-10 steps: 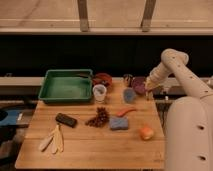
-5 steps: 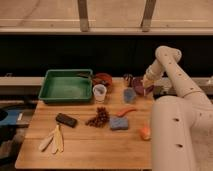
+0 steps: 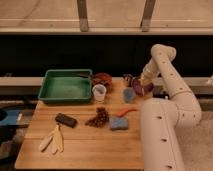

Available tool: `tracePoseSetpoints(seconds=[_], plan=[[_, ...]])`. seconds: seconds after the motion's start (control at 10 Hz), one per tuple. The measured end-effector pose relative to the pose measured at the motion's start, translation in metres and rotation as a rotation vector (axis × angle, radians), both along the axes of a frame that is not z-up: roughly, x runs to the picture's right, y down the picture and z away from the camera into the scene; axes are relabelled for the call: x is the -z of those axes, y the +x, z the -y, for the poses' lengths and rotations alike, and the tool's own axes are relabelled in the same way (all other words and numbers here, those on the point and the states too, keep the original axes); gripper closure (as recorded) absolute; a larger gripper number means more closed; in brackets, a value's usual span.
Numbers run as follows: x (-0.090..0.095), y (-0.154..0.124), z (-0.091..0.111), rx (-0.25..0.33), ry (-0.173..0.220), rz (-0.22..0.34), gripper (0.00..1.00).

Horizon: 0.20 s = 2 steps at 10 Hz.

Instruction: Place fork in purple bowl

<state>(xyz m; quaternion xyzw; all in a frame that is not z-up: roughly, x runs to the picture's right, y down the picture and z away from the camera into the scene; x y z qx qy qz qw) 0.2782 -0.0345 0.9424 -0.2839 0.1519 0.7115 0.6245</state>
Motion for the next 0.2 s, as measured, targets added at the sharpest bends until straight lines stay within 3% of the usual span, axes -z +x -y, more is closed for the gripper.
tracePoseSetpoints(seconds=[0.2], plan=[[0.0018, 0.0060, -0.0026, -0.005, -0.006, -0.003, 1.00]])
